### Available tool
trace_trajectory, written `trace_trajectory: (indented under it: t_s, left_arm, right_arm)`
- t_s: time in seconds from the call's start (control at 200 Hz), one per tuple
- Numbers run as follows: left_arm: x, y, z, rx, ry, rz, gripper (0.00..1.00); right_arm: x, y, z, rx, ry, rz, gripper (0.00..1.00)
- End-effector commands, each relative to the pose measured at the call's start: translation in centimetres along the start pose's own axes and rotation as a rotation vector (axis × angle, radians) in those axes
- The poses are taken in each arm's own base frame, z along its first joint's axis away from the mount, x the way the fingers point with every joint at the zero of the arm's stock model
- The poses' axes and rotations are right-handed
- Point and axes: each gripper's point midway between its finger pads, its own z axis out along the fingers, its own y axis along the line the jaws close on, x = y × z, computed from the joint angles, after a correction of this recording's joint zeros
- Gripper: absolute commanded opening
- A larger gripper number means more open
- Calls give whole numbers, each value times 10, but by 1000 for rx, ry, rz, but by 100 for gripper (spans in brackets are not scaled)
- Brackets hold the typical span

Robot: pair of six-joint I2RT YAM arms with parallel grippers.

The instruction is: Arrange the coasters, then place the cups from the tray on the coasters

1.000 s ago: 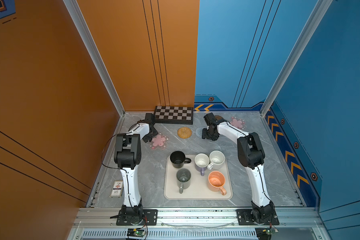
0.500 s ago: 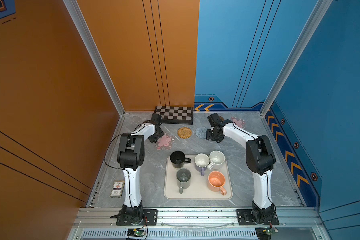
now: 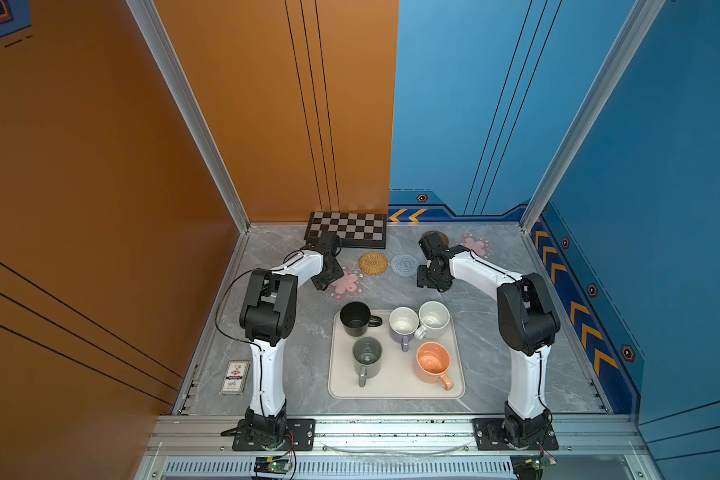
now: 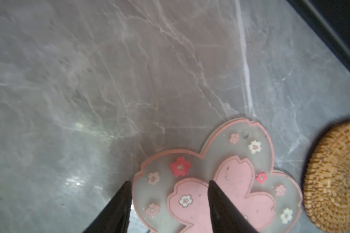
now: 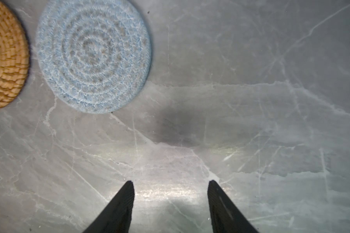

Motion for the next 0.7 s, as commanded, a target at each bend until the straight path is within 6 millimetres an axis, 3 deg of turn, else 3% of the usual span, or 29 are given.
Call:
trace_trajectory:
  t_s: [0.0, 0.36, 0.696]
  left_arm:
    - [39, -1, -4, -1, 107, 33, 60]
    - [82, -41, -12, 82, 176, 166, 60]
    - [103, -87, -23, 281, 269, 233, 58]
  right_arm:
    - [-6, -6, -12, 6, -40, 2, 61]
    - [-1, -1, -8, -20, -32, 20, 61]
    - [3, -6, -9, -9, -30, 17, 61]
